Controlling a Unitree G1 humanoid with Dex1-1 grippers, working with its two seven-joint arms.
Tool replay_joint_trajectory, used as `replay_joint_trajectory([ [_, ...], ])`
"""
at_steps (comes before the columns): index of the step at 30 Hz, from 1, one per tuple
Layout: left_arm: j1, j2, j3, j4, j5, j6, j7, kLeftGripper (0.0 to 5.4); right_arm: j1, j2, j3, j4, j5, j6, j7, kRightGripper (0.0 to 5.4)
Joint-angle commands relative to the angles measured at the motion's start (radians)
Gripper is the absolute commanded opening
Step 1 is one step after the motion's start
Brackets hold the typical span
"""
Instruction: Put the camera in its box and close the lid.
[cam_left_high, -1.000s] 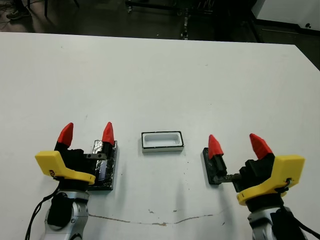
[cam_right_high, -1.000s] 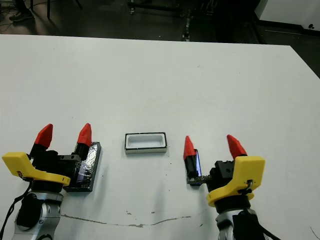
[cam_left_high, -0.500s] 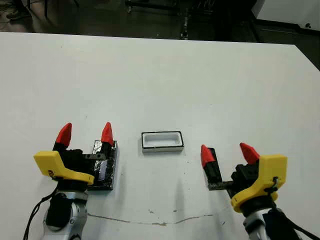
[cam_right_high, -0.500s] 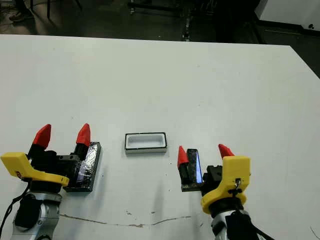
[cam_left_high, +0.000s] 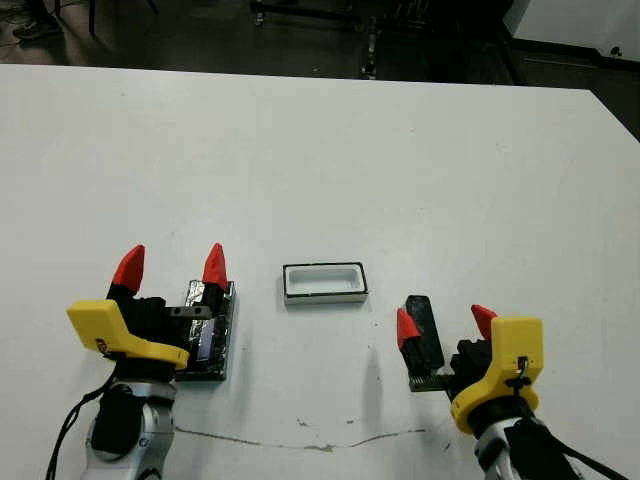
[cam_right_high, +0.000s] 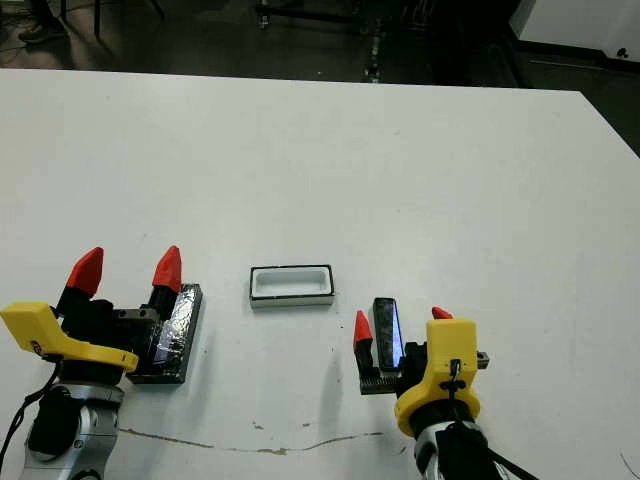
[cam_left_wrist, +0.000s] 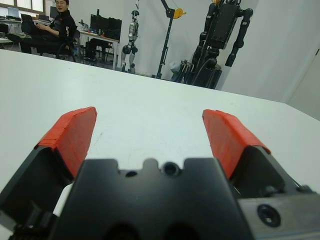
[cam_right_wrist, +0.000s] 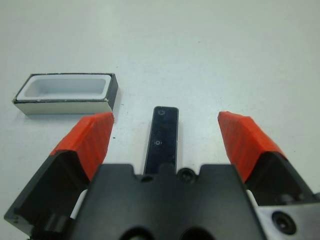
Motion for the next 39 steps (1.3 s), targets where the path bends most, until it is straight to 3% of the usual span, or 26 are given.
replay_joint_trajectory([
  [1,0.01,0.006,0.002,-0.001,0.0,0.007,-0.005,5.39,0.0,0.009,-0.005,0.011,-0.01,0.035,-0.016,5.4],
  [15,0.016,0.007,-0.002,-0.005,-0.001,0.007,-0.005,5.39,0.003,0.008,0.007,0.025,-0.022,0.058,-0.014,5.4],
  [39,0.026,0.014,-0.003,-0.005,-0.016,0.008,-0.021,5.39,0.039,0.005,0.044,0.14,-0.104,-0.038,-0.001,5.4],
])
